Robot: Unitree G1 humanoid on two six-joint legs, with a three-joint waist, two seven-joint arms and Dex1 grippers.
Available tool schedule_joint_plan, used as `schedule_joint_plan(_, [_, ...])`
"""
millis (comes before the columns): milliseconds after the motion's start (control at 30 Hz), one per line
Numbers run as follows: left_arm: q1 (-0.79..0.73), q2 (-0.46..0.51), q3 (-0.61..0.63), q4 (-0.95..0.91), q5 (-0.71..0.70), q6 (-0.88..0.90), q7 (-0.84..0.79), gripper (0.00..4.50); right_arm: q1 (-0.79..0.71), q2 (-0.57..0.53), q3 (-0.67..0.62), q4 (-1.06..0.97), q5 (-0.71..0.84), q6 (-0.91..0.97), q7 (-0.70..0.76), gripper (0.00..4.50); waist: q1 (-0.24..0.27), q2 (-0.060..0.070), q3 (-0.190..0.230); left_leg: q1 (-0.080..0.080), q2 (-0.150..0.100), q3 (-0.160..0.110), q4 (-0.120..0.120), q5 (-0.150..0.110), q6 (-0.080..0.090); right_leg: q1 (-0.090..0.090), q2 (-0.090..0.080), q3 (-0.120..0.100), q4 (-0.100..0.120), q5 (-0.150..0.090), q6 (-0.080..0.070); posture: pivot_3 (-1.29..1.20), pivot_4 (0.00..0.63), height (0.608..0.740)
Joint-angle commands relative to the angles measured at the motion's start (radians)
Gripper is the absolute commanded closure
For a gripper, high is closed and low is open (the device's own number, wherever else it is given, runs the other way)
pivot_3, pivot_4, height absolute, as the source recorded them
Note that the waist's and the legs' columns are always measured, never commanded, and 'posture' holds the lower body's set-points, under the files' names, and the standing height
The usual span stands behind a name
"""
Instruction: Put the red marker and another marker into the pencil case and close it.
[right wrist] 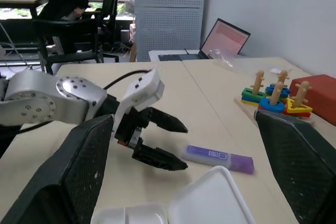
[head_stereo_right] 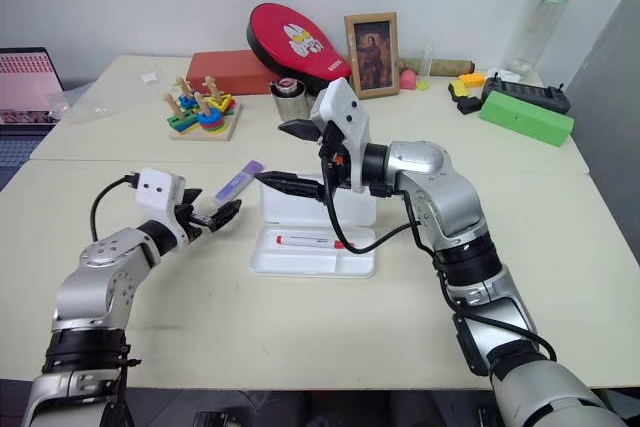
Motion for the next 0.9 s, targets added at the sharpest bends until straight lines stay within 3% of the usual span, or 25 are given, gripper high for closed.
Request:
schedule_joint_plan(33, [-0.089,-0.002,-0.017,0.126,0.041,-0.081,-0.025,0.0,-0.007,0.0,-0.023,-0.063,0.014,0.008,-0.04,0.02,0.0,0.0,0.0,0.0,0.0,0.0,0.0,0.0,0.0,0.0,0.0,0.0,0.0,0.0,0.0,0.0,0.15,0.74])
schedule_joint_plan(167, [-0.165,-0.014,-0.044,0.272,0.073,-0.109,-0.043,0.0,0.01,-0.011,-0.016,-0.082,0.016,0.023,-0.056,0.02,0.0,0.0,0.0,0.0,0.0,0.0,0.0,0.0,0.0,0.0,0.0,0.0,0.0,0.0,0.0,0.0,0.15,0.74])
schedule_joint_plan(367, [-0.178,-0.017,-0.05,0.325,0.084,-0.116,-0.073,0.91,0.02,-0.023,-0.025,-0.098,0.02,0.034,-0.077,0.0,-0.001,0.0,0.0,0.0,0.0,0.0,0.0,0.0,0.0,0.0,0.0,-0.001,0.001,0.0,0.0,0.0,0.15,0.74])
schedule_joint_plan(767, [-0.14,-0.019,0.003,0.319,0.07,-0.127,-0.026,3.31,0.01,-0.033,-0.026,-0.065,0.018,0.02,-0.082,0.0,-0.005,0.0,0.0,0.0,0.0,0.0,0.001,0.0,0.0,0.001,0.0,0.0,0.001,0.0,0.0,0.0,0.15,0.74])
schedule_joint_plan(900, [-0.106,-0.029,0.041,0.279,0.059,-0.141,0.038,3.31,0.006,-0.039,-0.036,-0.048,0.019,0.011,-0.08,0.0,-0.014,0.0,0.0,0.0,0.0,0.0,0.001,0.0,0.0,0.001,0.0,0.0,0.001,0.0,0.0,0.0,0.15,0.74])
